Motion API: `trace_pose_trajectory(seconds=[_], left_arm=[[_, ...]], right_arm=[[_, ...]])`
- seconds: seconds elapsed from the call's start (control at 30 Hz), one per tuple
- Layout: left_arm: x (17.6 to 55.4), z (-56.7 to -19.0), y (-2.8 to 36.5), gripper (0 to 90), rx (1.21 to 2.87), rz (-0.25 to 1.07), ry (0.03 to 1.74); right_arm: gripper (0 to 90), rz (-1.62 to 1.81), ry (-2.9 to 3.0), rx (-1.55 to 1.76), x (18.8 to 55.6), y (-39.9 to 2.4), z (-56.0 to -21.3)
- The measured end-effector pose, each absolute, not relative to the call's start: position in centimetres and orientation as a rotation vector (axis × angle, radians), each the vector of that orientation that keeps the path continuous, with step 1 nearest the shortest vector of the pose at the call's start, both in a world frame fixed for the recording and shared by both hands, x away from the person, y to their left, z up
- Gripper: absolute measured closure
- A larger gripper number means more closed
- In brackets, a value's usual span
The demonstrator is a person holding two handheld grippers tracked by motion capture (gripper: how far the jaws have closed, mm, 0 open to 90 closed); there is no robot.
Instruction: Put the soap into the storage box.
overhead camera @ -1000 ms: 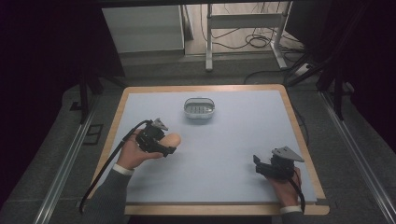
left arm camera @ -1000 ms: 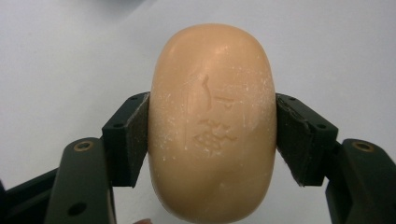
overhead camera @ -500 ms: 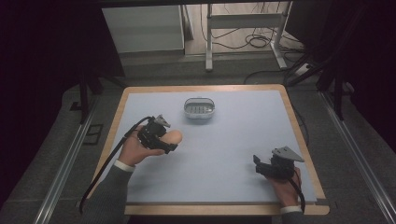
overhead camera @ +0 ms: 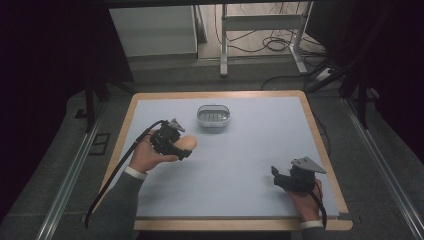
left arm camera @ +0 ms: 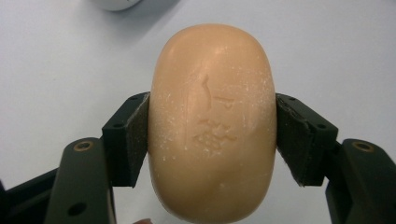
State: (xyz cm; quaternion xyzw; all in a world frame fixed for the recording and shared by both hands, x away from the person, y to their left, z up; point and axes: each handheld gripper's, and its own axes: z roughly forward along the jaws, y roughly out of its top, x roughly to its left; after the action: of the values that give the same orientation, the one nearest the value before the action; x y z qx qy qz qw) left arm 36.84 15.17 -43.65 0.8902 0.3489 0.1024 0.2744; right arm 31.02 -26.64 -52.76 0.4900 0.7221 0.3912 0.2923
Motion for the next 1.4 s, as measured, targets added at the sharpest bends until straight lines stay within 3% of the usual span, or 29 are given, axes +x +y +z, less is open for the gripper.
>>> trace_pose_trajectory(seconds=[1.4], left_arm=[[41.4,-42.7,14.0,32.5,2.410,0.246,0.932]], right_arm=[[11.6,1.049,1.919,1.314,31.0,-26.7,-52.8]])
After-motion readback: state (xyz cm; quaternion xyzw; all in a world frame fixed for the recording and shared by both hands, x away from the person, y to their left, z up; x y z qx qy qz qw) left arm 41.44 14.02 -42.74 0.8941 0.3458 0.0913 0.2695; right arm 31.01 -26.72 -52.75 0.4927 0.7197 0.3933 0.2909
